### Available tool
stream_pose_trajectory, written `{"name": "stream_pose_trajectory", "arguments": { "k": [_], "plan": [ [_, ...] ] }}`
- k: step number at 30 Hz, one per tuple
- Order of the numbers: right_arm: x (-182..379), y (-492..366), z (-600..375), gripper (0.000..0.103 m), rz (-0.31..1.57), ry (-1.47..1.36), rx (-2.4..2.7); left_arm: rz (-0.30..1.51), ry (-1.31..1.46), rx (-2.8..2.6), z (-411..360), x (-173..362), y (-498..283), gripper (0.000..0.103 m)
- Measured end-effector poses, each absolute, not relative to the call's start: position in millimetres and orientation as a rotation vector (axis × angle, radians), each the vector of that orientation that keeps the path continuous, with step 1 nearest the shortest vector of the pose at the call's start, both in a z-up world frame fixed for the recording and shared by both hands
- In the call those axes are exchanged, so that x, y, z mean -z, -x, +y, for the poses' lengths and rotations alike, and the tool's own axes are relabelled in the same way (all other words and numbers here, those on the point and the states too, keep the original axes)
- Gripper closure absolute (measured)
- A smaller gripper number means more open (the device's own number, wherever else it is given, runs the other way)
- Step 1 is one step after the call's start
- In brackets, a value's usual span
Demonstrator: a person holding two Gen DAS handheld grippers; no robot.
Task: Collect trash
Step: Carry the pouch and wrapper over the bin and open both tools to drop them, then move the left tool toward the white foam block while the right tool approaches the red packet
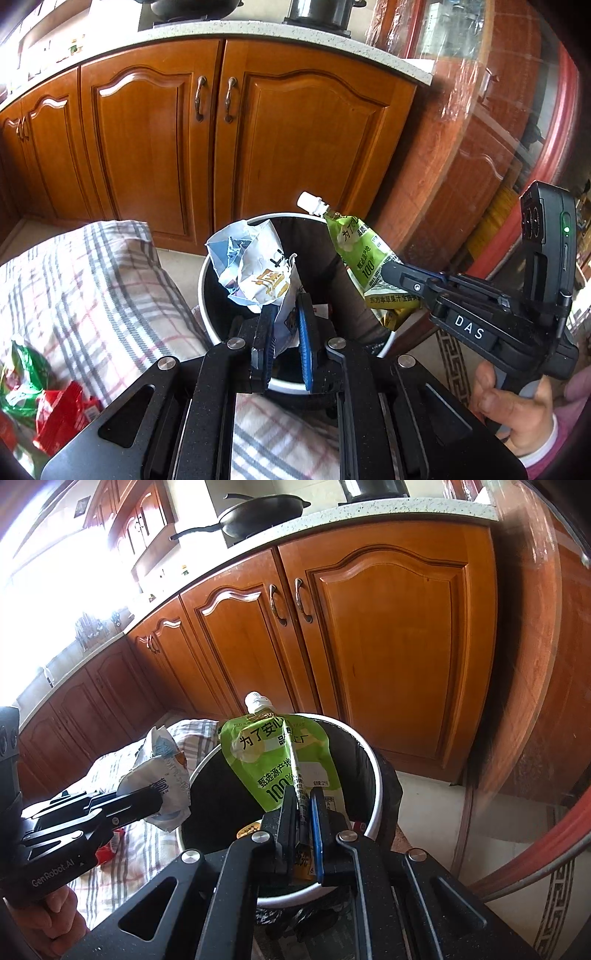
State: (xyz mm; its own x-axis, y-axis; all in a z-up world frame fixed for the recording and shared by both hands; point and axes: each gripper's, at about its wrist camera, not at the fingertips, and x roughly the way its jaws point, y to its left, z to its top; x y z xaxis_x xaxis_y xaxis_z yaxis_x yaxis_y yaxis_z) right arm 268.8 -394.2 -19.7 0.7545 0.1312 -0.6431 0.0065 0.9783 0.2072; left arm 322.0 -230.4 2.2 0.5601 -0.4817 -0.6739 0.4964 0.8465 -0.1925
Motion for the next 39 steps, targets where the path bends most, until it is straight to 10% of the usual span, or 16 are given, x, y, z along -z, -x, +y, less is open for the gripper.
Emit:
{"name": "stream_pose_trajectory", "arguments": {
  "k": [14, 18, 27, 39],
  "plan": [
    [35, -288, -401, 0.089, 0.752, -0.213, -0.066, 0.833, -0.013, 0.58, -247, 8, -341, 0.08],
    [36, -288, -408, 0.058, 0.746, -0.252, -0.074, 0.816, 0.003, 0.578, -241, 5, -334, 0.044],
    [27, -257, -405, 0.021, 0.689, -0.3, -0.088, 0.789, 0.034, 0.558, -211, -1, -297, 0.03],
    [28, -208, -358, 0.015, 0.685, -0.341, -0.175, 0.764, 0.103, 0.443, -132, 8, -237, 0.028]
  ]
}}
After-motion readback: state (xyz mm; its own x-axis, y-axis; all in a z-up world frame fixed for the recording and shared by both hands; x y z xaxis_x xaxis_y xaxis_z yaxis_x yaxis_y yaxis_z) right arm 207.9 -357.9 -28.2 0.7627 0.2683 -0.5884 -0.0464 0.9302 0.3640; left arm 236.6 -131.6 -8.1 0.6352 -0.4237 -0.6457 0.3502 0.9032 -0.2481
